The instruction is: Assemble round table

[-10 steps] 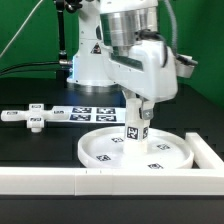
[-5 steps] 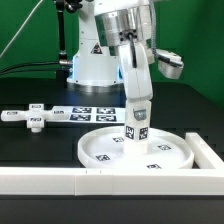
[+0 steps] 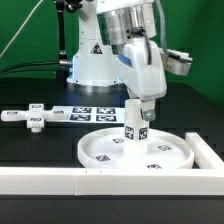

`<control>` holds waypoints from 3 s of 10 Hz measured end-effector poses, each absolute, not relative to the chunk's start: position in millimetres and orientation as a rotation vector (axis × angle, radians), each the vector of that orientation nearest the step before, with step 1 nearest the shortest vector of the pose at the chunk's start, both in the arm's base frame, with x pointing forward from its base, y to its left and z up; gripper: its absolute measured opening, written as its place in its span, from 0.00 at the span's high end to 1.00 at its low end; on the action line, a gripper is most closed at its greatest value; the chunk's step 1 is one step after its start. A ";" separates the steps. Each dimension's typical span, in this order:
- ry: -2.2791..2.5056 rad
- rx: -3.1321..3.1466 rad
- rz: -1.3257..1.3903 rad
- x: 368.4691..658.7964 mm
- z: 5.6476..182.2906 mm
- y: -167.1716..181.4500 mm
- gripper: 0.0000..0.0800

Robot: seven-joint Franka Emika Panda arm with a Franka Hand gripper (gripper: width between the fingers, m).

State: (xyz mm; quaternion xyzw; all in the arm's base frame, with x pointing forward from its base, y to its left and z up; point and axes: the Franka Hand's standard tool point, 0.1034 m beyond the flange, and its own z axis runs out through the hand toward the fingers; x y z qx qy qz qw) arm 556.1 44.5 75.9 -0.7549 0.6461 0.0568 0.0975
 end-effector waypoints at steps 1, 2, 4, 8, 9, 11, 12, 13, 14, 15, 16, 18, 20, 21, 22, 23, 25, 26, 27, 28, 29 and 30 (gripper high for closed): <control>1.857 -2.279 0.161 556.1 75.9 44.5 0.19; 1.736 -2.366 0.146 556.0 75.8 44.4 0.19; 1.544 -2.498 0.121 555.8 75.9 44.3 0.19; 0.822 -2.857 0.049 552.6 84.8 57.7 0.19; 0.848 -2.841 0.026 551.8 87.5 57.1 0.19; 0.589 -2.909 0.007 550.8 85.6 55.7 0.19; 0.512 -2.924 0.000 550.6 85.4 55.3 0.19; 0.333 -2.958 -0.018 549.6 85.3 53.8 0.19; 0.169 -2.983 -0.042 543.5 86.1 51.6 0.19; 0.108 -2.988 -0.040 535.4 88.2 46.2 0.19; 0.046 -2.985 -0.047 525.4 93.5 32.0 0.19; -0.027 -2.984 -0.061 509.1 113.1 0.9 0.19; 0.036 -2.968 -0.031 502.4 114.2 -9.9 0.19; 0.034 -2.968 -0.030 502.1 113.8 -9.8 0.19; 0.025 -2.969 -0.029 501.7 113.1 -11.3 0.19; -0.209 -2.990 -0.042 498.0 109.9 -22.4 0.19; -0.469 -2.970 0.035 486.0 107.2 -48.3 0.19; -0.565 -2.953 0.028 484.3 107.8 -68.2 0.19; -0.540 -2.956 0.026 482.3 106.6 -78.5 0.19; -0.551 -2.953 0.027 482.6 106.4 -75.8 0.19; -0.573 -2.949 0.026 482.8 106.3 -74.7 0.19; -0.601 -2.946 0.026 482.5 105.9 -76.1 0.19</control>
Offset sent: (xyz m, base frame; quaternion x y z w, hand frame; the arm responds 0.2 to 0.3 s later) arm 0.0000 0.0000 0.0000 0.0000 0.0000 -0.1296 0.9916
